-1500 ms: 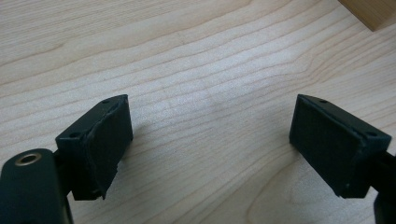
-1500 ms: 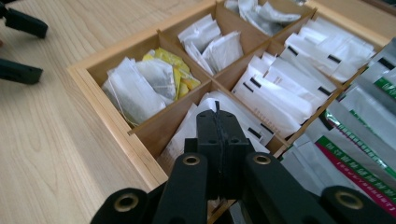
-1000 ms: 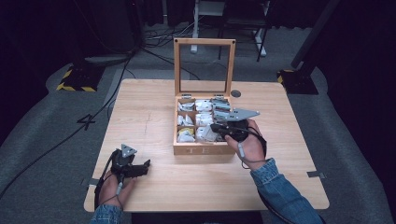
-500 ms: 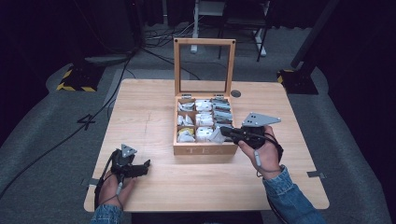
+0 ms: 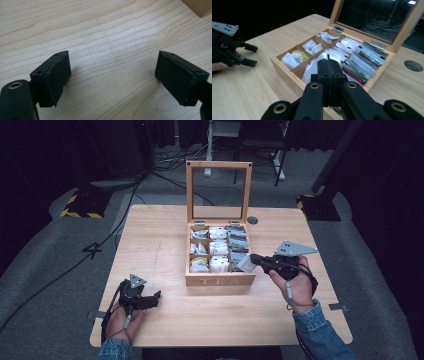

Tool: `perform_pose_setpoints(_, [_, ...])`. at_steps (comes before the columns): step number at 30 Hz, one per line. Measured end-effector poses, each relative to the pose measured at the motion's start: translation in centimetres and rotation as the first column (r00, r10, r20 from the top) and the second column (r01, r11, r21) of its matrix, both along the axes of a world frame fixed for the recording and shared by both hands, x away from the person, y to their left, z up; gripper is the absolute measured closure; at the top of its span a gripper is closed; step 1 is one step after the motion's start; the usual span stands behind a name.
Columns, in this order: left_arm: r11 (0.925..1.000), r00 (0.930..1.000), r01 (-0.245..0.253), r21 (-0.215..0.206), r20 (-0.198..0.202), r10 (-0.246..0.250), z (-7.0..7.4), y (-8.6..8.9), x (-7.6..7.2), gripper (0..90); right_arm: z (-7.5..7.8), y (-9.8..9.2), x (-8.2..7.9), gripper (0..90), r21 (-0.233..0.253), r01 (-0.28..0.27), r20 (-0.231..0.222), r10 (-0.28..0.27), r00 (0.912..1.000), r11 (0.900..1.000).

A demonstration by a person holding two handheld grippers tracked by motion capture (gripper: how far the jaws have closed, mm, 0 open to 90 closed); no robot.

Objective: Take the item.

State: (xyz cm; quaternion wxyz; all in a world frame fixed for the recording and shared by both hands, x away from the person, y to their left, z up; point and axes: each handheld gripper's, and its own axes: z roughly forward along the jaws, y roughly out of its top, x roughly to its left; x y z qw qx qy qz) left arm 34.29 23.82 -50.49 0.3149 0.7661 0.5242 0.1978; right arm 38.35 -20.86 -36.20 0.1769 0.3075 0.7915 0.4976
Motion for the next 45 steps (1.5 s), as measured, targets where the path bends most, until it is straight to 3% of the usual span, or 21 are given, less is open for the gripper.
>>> perform_pose_setpoints(8, [1.0000,1.0000,0.002,0.002,-0.001,-0.002,0.0,0.0,-0.1,13.7,-0.2,-2.8,0.5,90.0,-0.015,0.078,0.004,-0.077,0.9970,0.997])
perform_pose_setpoints(18, [1.0000,1.0000,0.002,0.002,-0.001,-0.002,0.0,0.0,-0.1,13.7,-1.3,-6.1,1.7,90.0,-0.036,0.185,-0.015,-0.186,0.9825,0.982])
perform_pose_setpoints(27, [1.0000,1.0000,0.002,0.003,-0.001,-0.002,0.0,0.0,-0.1,13.7,-2.3,-7.1,2.4,90.0,-0.049,0.228,-0.040,-0.230,0.9724,0.972])
perform_pose_setpoints(31, [1.0000,1.0000,0.002,0.002,0.000,-0.002,0.0,0.0,-0.1,13.7,-3.4,-7.7,3.2,90.0,-0.085,0.254,-0.054,-0.259,0.9643,0.963])
perform_pose_setpoints(37, [1.0000,1.0000,0.002,0.002,-0.001,-0.002,0.0,0.0,-0.1,13.7,-4.5,-8.3,3.8,90.0,-0.101,0.280,-0.077,-0.288,0.9545,0.955])
perform_pose_setpoints(40, [1.0000,1.0000,0.002,0.003,0.000,-0.002,0.0,0.0,-0.1,13.7,-5.5,-8.4,4.1,90.0,-0.148,0.296,-0.074,-0.309,0.9482,0.944])
perform_pose_setpoints(45, [1.0000,1.0000,0.002,0.002,-0.001,-0.002,0.0,0.0,-0.1,13.7,-6.4,-8.8,4.5,90.0,-0.159,0.308,-0.099,-0.326,0.9403,0.938])
